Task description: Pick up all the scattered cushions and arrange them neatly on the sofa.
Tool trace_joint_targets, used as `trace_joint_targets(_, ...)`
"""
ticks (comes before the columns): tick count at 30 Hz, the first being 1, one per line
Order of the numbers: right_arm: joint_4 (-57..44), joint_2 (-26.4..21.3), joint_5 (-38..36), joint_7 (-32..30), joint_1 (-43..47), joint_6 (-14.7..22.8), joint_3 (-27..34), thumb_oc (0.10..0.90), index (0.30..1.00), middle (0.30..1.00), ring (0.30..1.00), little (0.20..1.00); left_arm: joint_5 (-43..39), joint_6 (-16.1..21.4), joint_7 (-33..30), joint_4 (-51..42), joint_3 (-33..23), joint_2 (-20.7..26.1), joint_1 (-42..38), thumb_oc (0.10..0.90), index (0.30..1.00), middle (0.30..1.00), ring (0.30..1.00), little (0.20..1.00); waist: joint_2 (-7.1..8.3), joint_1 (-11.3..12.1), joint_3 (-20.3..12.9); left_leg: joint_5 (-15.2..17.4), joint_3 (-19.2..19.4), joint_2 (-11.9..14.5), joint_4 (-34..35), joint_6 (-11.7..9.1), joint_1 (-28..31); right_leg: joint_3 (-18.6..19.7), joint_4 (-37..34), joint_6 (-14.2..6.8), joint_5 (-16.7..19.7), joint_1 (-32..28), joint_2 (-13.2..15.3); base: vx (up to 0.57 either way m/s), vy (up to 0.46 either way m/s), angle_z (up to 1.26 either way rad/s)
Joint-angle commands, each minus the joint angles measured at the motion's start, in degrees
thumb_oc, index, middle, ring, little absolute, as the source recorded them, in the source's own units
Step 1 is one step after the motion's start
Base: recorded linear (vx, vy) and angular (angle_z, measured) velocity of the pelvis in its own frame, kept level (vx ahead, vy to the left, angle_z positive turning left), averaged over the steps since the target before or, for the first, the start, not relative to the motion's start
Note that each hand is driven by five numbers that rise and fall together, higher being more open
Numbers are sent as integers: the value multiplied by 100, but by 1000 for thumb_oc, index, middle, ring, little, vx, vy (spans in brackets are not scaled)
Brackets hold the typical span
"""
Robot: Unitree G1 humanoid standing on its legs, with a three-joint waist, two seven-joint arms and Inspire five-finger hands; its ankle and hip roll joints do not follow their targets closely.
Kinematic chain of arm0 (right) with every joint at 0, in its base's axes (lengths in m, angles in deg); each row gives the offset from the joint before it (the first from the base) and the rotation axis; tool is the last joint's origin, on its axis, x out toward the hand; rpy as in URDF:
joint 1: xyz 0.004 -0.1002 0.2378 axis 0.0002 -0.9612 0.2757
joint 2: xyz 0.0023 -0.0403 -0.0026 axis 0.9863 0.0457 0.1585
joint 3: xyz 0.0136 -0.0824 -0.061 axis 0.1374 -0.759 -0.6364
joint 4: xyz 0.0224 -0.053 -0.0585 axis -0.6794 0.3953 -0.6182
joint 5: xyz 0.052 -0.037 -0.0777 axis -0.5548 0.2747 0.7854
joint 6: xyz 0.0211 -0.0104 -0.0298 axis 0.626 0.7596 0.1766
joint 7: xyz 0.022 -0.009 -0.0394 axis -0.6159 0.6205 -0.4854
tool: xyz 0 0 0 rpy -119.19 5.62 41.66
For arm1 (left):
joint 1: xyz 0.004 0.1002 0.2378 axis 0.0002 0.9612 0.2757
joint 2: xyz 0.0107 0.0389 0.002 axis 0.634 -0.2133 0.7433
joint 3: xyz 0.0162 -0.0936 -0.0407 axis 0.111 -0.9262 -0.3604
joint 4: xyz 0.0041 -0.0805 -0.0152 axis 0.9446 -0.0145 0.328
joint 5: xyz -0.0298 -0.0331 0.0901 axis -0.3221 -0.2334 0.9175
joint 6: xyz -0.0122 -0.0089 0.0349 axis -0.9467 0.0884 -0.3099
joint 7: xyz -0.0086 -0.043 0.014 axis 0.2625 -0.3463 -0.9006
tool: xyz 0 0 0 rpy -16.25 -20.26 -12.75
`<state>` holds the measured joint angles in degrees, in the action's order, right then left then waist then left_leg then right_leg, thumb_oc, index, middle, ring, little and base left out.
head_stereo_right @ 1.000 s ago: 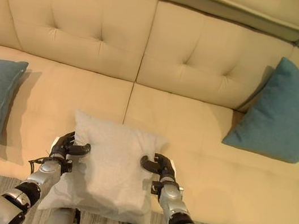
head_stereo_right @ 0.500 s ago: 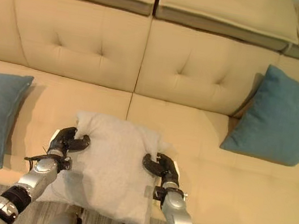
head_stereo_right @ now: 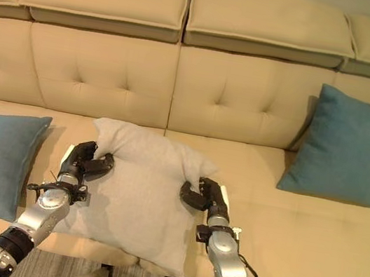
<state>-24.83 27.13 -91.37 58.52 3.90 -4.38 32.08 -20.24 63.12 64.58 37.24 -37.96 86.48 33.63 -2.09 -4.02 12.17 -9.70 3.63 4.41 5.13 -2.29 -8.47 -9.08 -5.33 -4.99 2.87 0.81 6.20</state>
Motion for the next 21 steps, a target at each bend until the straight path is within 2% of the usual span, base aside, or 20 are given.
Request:
trace_joint_targets(1,-435,310,158,-444,1748,756,-309,400,300,300,300,300,323,754,-166,-256,420,-146,-2006,400,300,300,300,300,-23,54,-235,730,9,149,-13,-116,-9,75,190,-123,-538,216,34,-178,16,-14)
trace_joint_targets(3,-574,277,454,-1102,2326,941,-140,400,300,300,300,300,1408,700,-945,-266,526,171,-2881,400,300,300,300,300,-41,69,-19,646,-23,153,-13,-131,-285,100,226,-122,-455,521,22,-173,20,-13)
trace_joint_targets(8,-521,-70,943,-2212,3734,1088,-69,400,300,300,300,300,2098,732,-1736,-14,672,623,-4351,400,300,300,300,300,-91,120,251,530,-40,124,-13,-149,-732,125,344,-140,-357,1033,51,-104,33,0)
trace_joint_targets(12,-493,-308,1442,-2686,4613,1022,-241,400,300,300,300,300,2430,680,-2137,320,712,882,-5196,400,300,300,300,300,-144,148,377,421,-11,86,-13,-166,-1053,163,442,-147,-293,1407,100,-81,38,-7)
trace_joint_targets(15,-412,-491,1799,-2993,5221,877,-398,400,300,300,300,300,2521,657,-2376,434,744,890,-5562,400,300,300,300,300,-196,168,442,321,2,65,-13,-191,-1278,172,446,-149,-239,1623,135,-53,24,-4)
trace_joint_targets(18,-101,-809,2562,-3468,6075,490,-711,400,300,300,300,300,2251,764,-2374,776,943,771,-5982,400,300,300,300,300,-273,177,500,280,7,41,-13,-236,-1471,163,486,-167,-239,1827,166,-12,-2,-3)
trace_joint_targets(21,350,-928,2810,-3741,7008,220,-1085,400,300,300,300,300,2133,770,-2345,1282,1141,670,-6385,400,300,300,300,300,-329,205,486,218,23,31,-13,-290,-1686,146,427,-189,-154,1996,172,-22,-4,0)
